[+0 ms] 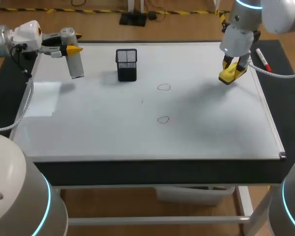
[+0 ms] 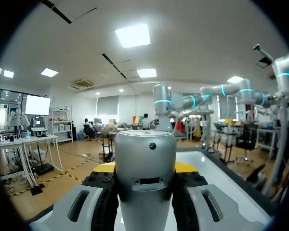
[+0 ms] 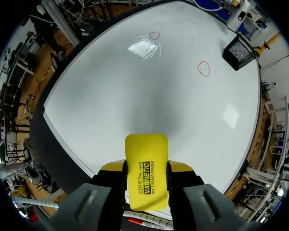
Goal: Pick up the inspection probe, press it on each red-marked spot on the whiteboard one by one, put down the probe, pick up the eraser, and wipe off all the red marks.
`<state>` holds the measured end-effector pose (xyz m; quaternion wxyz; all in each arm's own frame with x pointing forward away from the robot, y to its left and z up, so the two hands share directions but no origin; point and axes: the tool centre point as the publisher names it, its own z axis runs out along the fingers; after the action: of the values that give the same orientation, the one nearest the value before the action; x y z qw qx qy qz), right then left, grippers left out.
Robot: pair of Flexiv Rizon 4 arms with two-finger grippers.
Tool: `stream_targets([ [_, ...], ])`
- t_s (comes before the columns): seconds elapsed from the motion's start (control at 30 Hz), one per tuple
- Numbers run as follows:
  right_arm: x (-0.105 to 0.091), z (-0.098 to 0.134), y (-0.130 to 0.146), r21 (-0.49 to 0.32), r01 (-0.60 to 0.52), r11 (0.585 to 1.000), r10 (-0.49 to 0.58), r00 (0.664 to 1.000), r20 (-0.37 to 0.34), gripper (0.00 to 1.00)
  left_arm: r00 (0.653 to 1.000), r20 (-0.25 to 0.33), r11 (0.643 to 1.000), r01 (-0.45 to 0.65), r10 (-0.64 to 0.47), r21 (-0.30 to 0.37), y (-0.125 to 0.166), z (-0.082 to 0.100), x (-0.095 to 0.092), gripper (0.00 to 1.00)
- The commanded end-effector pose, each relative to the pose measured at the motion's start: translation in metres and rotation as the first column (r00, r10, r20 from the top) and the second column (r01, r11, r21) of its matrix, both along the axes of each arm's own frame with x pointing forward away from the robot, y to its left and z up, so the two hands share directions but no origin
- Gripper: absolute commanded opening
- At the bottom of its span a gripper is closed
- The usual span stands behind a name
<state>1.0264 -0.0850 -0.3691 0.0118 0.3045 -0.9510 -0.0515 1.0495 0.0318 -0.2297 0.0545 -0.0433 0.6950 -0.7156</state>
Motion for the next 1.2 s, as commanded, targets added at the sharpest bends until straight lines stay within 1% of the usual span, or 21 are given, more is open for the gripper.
stream_targets([
  [0.03, 0.002, 0.001, 0.0, -0.005, -0.002, 1.0, 0.002, 1.0, -0.003, 0.0, 1.0, 0.002, 1.0, 0.024, -0.024, 0.007, -0.011, 0.002, -0.008, 0.0],
  [0.43, 0.002, 0.001, 0.0, -0.005, -0.002, 1.0, 0.002, 1.0, -0.003, 0.0, 0.989, 0.016, 0.989, 0.149, -0.149, -0.021, -0.064, 0.012, -0.041, 0.0],
  [0.63, 0.002, 0.001, 0.0, -0.005, -0.002, 1.0, 0.002, 1.0, -0.003, 0.0, 0.979, 0.01, 0.979, 0.202, -0.202, -0.031, -0.096, 0.012, -0.062, 0.0],
  [0.73, 0.002, 0.001, 0.0, -0.005, -0.002, 1.0, 0.002, 1.0, -0.003, 0.0, 0.975, -0.004, 0.975, 0.22, -0.22, -0.036, -0.111, 0.01, -0.069, 0.0],
  [0.93, 0.002, 0.001, 0.0, -0.005, -0.002, 1.0, 0.002, 1.0, -0.003, 0.0, 0.974, -0.038, 0.974, 0.222, -0.223, -0.038, -0.139, 0.004, -0.077, 0.0],
  [1.2, 0.002, 0.001, 0.0, -0.005, -0.002, 1.0, 0.002, 1.0, -0.003, 0.0, 0.975, -0.049, 0.975, 0.217, -0.219, -0.038, -0.178, 0.0, -0.081, 0.0],
])
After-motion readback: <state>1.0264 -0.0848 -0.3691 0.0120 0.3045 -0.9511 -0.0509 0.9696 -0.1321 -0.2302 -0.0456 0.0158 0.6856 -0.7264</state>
